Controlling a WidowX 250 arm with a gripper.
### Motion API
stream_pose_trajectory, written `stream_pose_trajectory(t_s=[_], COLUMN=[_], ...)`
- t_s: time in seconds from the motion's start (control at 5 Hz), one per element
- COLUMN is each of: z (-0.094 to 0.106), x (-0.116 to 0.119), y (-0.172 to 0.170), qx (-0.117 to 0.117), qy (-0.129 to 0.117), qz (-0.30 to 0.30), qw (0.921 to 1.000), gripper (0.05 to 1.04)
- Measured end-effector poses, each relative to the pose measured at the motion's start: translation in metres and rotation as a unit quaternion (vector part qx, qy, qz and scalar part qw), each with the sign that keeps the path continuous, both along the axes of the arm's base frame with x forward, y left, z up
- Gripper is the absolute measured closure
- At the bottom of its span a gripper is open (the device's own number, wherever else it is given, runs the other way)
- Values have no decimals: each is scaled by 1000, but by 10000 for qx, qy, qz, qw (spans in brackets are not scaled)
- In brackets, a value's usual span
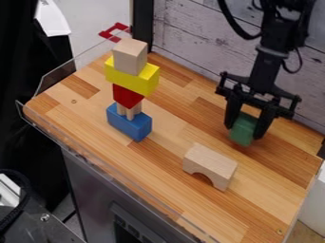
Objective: Remove the green cube from the tower and put it on the right
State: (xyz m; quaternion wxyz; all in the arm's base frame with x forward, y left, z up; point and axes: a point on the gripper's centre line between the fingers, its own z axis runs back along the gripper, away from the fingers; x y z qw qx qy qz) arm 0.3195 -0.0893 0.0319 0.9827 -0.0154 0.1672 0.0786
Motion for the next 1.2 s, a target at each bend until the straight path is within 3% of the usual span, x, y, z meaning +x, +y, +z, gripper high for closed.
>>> stream_pose_trajectory(t_s=[0.4, 0.6, 0.8, 1.2], z=[-6, -6, -5, 71], x=[2, 0, -2, 3], y=[-2, 1, 4, 16], qx=[-40, -46, -35, 132], qy=[-62, 25, -57, -1076], qz=[29, 79, 149, 96], qw=[10000, 10000, 9999, 9941], gripper=[469, 177, 74, 83])
